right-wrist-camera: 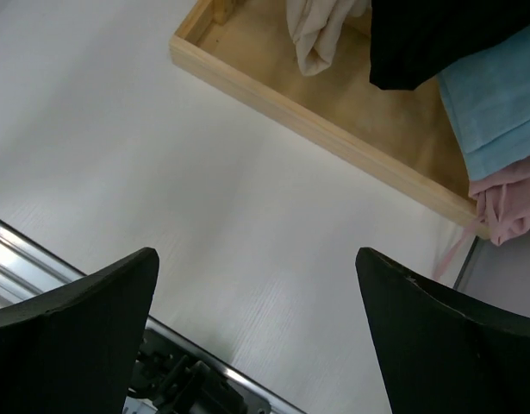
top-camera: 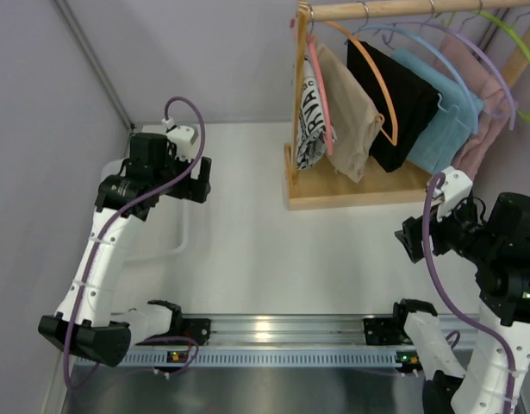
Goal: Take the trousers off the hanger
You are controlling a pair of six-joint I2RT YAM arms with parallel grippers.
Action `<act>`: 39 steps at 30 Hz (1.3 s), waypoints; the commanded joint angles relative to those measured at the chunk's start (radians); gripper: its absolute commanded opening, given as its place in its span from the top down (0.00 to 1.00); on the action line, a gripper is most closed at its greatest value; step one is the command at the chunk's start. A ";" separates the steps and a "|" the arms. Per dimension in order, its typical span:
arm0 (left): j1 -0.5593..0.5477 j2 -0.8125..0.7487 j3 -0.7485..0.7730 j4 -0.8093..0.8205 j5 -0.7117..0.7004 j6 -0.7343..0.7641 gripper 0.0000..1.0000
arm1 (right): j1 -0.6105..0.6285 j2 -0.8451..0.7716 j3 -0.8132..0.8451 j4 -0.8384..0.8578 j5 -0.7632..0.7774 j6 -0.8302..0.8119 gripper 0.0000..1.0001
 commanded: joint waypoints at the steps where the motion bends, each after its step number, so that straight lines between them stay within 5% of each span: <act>1: 0.000 -0.018 -0.024 0.005 0.011 0.032 0.02 | 0.014 0.013 0.096 -0.085 -0.073 -0.016 0.01; 19: 0.007 -0.168 -0.123 0.007 -0.118 -0.045 0.01 | 0.043 0.303 0.363 0.354 -0.348 0.358 0.01; 30: 0.008 -0.215 -0.146 0.007 -0.048 -0.121 0.01 | 0.368 0.506 0.450 0.708 -0.150 0.713 0.07; 39: 0.040 -0.147 0.010 0.008 -0.061 -0.123 0.02 | 0.449 0.659 0.472 0.883 0.029 0.935 0.26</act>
